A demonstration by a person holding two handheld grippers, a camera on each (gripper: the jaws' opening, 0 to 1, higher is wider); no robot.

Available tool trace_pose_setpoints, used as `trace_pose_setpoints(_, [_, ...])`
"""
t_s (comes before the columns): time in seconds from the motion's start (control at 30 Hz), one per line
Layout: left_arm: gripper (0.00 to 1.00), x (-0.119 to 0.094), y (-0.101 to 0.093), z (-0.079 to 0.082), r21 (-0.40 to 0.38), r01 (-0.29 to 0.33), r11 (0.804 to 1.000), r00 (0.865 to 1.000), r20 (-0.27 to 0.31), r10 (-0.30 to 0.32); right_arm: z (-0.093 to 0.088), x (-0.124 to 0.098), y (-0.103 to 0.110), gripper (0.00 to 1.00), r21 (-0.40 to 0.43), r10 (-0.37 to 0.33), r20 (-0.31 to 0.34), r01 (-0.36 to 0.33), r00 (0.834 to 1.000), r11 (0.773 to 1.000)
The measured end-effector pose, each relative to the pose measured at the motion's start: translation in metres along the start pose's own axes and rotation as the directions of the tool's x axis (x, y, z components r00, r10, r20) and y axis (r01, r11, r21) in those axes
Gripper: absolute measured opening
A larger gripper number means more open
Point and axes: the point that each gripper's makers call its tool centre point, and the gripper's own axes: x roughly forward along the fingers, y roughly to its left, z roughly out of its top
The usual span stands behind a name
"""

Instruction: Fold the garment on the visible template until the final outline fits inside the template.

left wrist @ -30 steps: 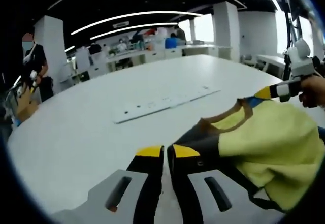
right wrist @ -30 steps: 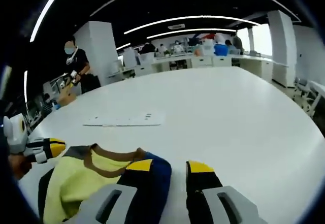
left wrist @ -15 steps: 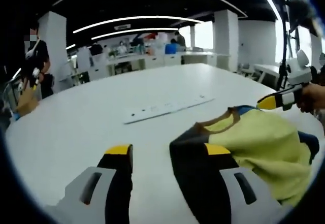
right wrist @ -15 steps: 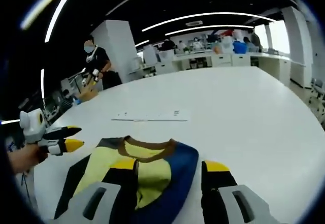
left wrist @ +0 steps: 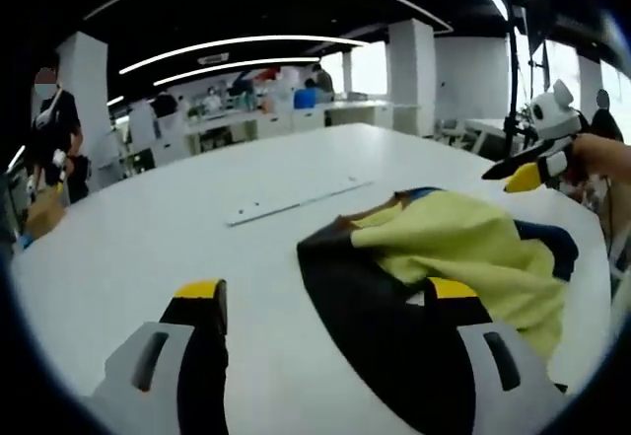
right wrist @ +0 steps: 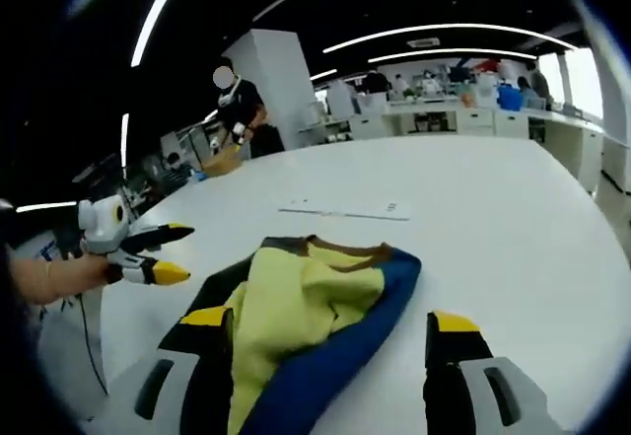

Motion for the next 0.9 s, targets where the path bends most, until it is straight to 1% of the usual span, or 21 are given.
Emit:
trace_pose_setpoints(0.17, [0.82, -0.024, -0.014, -0.006, -0.035, 0.025, 0.999, 1.0, 0.01, -0.025, -0.015, -0.025, 0.02, 0.8, -0.025, 0.03, -0.019, -0.031, 0.999, 0.999])
trace_pose_setpoints(0.27, [0.84, -0.039, -0.026, -0.012, -0.059, 0.036, 0.998, 0.999, 0.0, -0.036, -0.018, -0.038, 0.028, 0.77, -0.023, 0.041, -0.008, -0.041, 0.999, 0.999])
trace_pose_setpoints(0.4, [0.84, -0.057, -0.039, -0.018, -0.066, 0.044, 0.997, 0.999, 0.001, -0.044, -0.027, -0.053, 0.038, 0.75, -0.02, 0.049, -0.011, -0.049, 0.999, 0.999])
trace_pose_setpoints(0.47, [0.84, -0.064, -0.043, -0.021, -0.071, 0.045, 0.996, 0.999, 0.001, -0.045, -0.033, -0.061, 0.041, 0.74, -0.03, 0.043, -0.014, -0.044, 0.999, 0.999])
trace_pose_setpoints(0.6, [0.82, -0.079, -0.055, -0.031, -0.075, 0.04, 0.996, 0.999, -0.006, -0.041, -0.044, -0.073, 0.05, 0.72, -0.019, 0.051, -0.022, -0.051, 0.998, 0.999])
trace_pose_setpoints(0.7, [0.81, -0.092, -0.066, -0.035, -0.091, 0.037, 0.995, 0.999, -0.005, -0.037, -0.054, -0.082, 0.054, 0.67, -0.028, 0.038, -0.033, -0.039, 0.999, 0.999])
trace_pose_setpoints(0.77, [0.8, -0.098, -0.071, -0.037, -0.09, 0.035, 0.995, 0.999, -0.005, -0.035, -0.062, -0.088, 0.055, 0.66, -0.024, 0.024, -0.043, -0.025, 0.999, 0.999])
trace_pose_setpoints(0.9, [0.77, -0.109, -0.08, -0.042, -0.089, 0.031, 0.996, 0.999, -0.008, -0.031, -0.077, -0.098, 0.055, 0.59, -0.014, 0.001, -0.049, -0.001, 0.999, 1.0])
